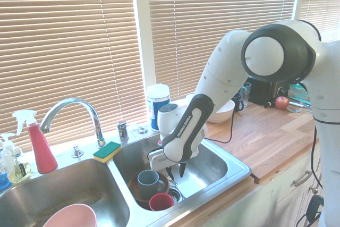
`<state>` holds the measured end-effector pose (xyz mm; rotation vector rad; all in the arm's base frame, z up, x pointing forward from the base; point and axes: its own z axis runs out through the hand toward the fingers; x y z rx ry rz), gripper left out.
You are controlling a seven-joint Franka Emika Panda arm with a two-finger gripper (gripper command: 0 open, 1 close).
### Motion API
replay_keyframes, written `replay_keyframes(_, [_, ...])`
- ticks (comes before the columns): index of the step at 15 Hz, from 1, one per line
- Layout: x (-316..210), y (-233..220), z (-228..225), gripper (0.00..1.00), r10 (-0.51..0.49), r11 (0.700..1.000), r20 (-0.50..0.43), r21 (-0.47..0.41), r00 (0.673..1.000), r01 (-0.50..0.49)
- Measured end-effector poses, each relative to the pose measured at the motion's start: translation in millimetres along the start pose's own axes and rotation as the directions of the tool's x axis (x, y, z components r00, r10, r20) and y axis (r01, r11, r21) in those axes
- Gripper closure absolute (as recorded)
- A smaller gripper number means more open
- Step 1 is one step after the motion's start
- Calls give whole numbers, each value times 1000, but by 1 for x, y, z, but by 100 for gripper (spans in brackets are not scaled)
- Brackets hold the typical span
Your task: Put the fork into the sink
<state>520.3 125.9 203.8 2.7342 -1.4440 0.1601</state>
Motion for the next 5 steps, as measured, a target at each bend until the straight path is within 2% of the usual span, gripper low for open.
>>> replay_keyframes(2, [4, 3, -23, 0, 6, 1000, -10, 30, 1000, -6])
replay_keyframes(5, [11, 8, -80, 0, 12, 997, -29, 71, 1000, -10])
